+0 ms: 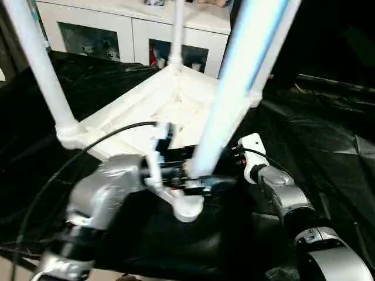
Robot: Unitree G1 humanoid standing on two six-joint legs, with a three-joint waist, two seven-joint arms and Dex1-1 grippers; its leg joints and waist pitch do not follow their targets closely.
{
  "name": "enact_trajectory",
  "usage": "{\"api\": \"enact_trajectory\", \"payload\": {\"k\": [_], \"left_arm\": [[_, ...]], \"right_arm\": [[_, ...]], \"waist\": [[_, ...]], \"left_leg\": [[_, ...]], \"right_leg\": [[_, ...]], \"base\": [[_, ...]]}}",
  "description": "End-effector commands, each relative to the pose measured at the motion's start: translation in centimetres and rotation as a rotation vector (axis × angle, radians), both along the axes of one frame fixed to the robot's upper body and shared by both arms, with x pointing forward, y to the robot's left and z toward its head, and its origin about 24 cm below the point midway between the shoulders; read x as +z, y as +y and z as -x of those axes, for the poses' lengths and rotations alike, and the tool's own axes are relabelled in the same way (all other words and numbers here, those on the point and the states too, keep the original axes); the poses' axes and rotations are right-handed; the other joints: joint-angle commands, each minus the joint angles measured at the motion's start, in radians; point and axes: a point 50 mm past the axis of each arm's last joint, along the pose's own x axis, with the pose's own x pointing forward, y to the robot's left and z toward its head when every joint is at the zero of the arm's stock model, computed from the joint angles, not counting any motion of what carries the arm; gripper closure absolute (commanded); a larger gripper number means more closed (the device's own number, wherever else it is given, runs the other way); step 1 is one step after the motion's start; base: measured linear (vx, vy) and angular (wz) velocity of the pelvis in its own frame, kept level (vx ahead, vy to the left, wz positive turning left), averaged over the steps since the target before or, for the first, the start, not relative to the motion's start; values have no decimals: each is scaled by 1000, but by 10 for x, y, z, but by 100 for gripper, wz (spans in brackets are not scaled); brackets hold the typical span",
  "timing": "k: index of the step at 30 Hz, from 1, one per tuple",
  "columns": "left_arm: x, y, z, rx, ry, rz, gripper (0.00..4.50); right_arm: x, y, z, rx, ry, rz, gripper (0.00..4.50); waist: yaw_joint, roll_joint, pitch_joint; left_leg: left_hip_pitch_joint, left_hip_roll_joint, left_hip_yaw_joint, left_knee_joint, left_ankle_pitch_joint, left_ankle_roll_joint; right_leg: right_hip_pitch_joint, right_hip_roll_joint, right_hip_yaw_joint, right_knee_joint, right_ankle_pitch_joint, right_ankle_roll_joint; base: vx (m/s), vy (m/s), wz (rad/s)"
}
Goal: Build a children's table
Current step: Rotate table base, then rotate leg to tighten
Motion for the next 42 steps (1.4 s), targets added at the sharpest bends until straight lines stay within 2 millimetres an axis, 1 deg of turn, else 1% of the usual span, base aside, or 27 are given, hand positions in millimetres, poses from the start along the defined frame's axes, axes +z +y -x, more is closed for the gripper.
{"api": "enact_trajectory", "payload": {"k": [1, 3, 4, 6, 8, 9, 12, 14, 16, 17, 18, 19, 23, 24, 27, 28, 30, 32, 33, 34, 35, 36, 38, 39, 40, 41, 42], "left_arm": [[3, -14, -6, 9, -50, -11, 10], [3, -17, -13, 55, -72, -15, 10], [3, -18, -14, 61, -74, -14, 10], [2, -20, -17, 77, -87, -25, 10], [1, -21, -21, 97, -105, -36, 10], [1, -22, -22, 108, -112, -39, 10], [0, -23, -25, 121, -121, -43, 10], [-3, -24, -28, 139, -137, -62, 10], [-4, -23, -32, 178, -146, -79, 10], [-6, -21, -37, 224, -155, -100, 10], [-7, -20, -40, 251, -163, -113, 10], [-10, -16, -45, 304, -183, -153, 10], [-17, -8, -56, 400, -221, -229, 10], [-17, -9, -56, 406, -225, -221, 10], [-14, -15, -52, 387, -236, -181, 10], [-12, -14, -48, 347, -245, -161, 10], [-13, -10, -45, 311, -248, -163, 10], [-16, -3, -43, 274, -251, -182, 10], [-16, -3, -43, 274, -251, -182, 10], [-18, 2, -42, 258, -259, -201, 10], [-24, 15, -42, 221, -272, -270, 10], [-25, 17, -43, 217, -274, -279, 10], [-29, 28, -44, 189, -275, -334, 10], [-29, 33, -46, 178, -271, -354, 10], [-29, 39, -48, 159, -277, -388, 10], [-29, 45, -50, 135, -279, -426, 35], [-30, 49, -50, 119, -281, -449, 35]], "right_arm": [[5, 18, -3, 82, -23, -27, 116], [5, 21, -3, 90, -26, -29, 116], [5, 22, -3, 91, -26, -30, 116], [6, 26, -3, 121, -32, -47, 116], [6, 30, -2, 145, -34, -50, 116], [6, 31, -2, 148, -34, -48, 116], [6, 35, -1, 178, -25, -70, 116], [6, 37, 0, 201, -28, -63, 116], [5, 35, -2, 173, -36, -27, 116], [6, 32, -4, 146, -40, -6, 116], [6, 30, -5, 130, -43, 4, 116], [7, 25, -6, 103, -48, 8, 116], [10, 13, -8, 82, -50, -32, 116], [10, 11, -8, 86, -51, -41, 116], [14, 4, -7, 117, -75, -53, 116], [20, -6, -6, 135, -100, -64, 116], [24, -16, -4, 148, -117, -60, 116], [28, -28, -1, 171, -136, -49, 116], [28, -28, -1, 171, -136, -49, 116], [31, -34, 1, 186, -147, -41, 116], [38, -48, 7, 237, -165, -18, 116], [39, -49, 8, 244, -166, -14, 116], [44, -59, 14, 296, -175, 12, 116], [47, -63, 17, 320, -177, 23, 116], [51, -68, 22, 350, -173, 29, 116], [55, -73, 26, 383, -167, 39, 116], [58, -76, 30, 403, -162, 45, 116]], "waist": [[8, 18, -64], [7, 21, -63], [6, 18, -62], [5, 21, -62], [3, 21, -62], [4, 24, -62], [3, 23, -62], [4, 29, -61], [4, 26, -61], [3, 21, -61], [4, 23, -61], [4, 20, -60], [6, 20, -57], [7, 26, -58], [11, 25, -60], [16, 31, -60], [22, 25, -62], [29, 30, -64], [31, 31, -63], [34, 38, -63], [36, 45, -63], [38, 39, -61], [37, 41, -63], [40, 41, -62], [40, 47, -58], [42, 46, -59], [44, 50, -60]], "left_leg": [[9, 25, -12, -70, -223, -37], [12, 26, -11, -70, -240, -35], [12, 25, -11, -70, -245, -35], [10, 28, -13, -72, -256, -36], [13, 29, -13, -72, -269, -34], [14, 29, -14, -72, -273, -35], [14, 31, -14, -72, -274, -32], [14, 32, -15, -73, -277, -30], [15, 32, -14, -73, -272, -31], [14, 32, -14, -73, -266, -30], [17, 31, -13, -73, -271, -32], [15, 31, -14, -73, -282, -32], [15, 32, -18, -75, -322, -35], [16, 32, -18, -75, -327, -34], [17, 35, -17, -74, -316, -30], [16, 35, -15, -73, -303, -27], [14, 35, -14, -71, -266, -13], [15, 34, -11, -68, -229, 5], [15, 32, -10, -68, -225, 9], [16, 32, -10, -68, -221, 9], [19, 33, -10, -68, -223, 6], [19, 32, -9, -69, -228, 13], [18, 32, -9, -68, -221, 16], [18, 29, -9, -67, -219, 20], [23, 31, -8, -69, -232, 26], [20, 30, -9, -69, -230, 28], [22, 31, -8, -68, -232, 27]], "right_leg": [[46, -38, 31, -66, -134, -191], [43, -38, 31, -69, -148, -197], [44, -38, 31, -70, -154, -197], [46, -40, 31, -70, -170, -197], [43, -41, 30, -73, -183, -199], [42, -41, 30, -73, -184, -202], [42, -41, 30, -72, -183, -210], [42, -42, 30, -72, -177, -218], [42, -41, 30, -71, -165, -221], [42, -40, 29, -72, -163, -221], [41, -41, 29, -72, -170, -221], [41, -42, 30, -75, -191, -215], [38, -47, 29, -83, -284, -178], [37, -47, 30, -85, -296, -176], [36, -47, 29, -83, -257, -195], [37, -47, 30, -81, -220, -207], [43, -45, 29, -73, -152, -221], [45, -42, 29, -66, -86, -239], [45, -41, 29, -66, -80, -241], [46, -42, 29, -65, -77, -245], [46, -40, 29, -65, -73, -246], [48, -37, 28, -71, -74, -240], [49, -39, 29, -64, -57, -251], [51, -37, 28, -67, -63, -246], [47, -35, 30, -72, -79, -243], [51, -36, 30, -71, -84, -243], [50, -37, 30, -69, -85, -245]], "base": [[0, 0, 0], [0, 0, 0], [0, 0, 0], [0, 0, 0], [0, 0, 0], [0, 0, 0], [0, 0, 0], [0, 0, 0], [0, 0, 0], [0, 0, 0], [0, 0, 0], [0, 0, 0], [0, 0, 0], [0, 0, 0], [0, 0, 0], [0, 0, 0], [0, 0, 0], [0, 0, 0], [0, 0, 0], [0, 0, 0], [0, 0, 0], [0, 0, 0], [0, 0, 0], [0, 0, 0], [0, 0, 0], [0, 0, 0], [0, 0, 0]]}}
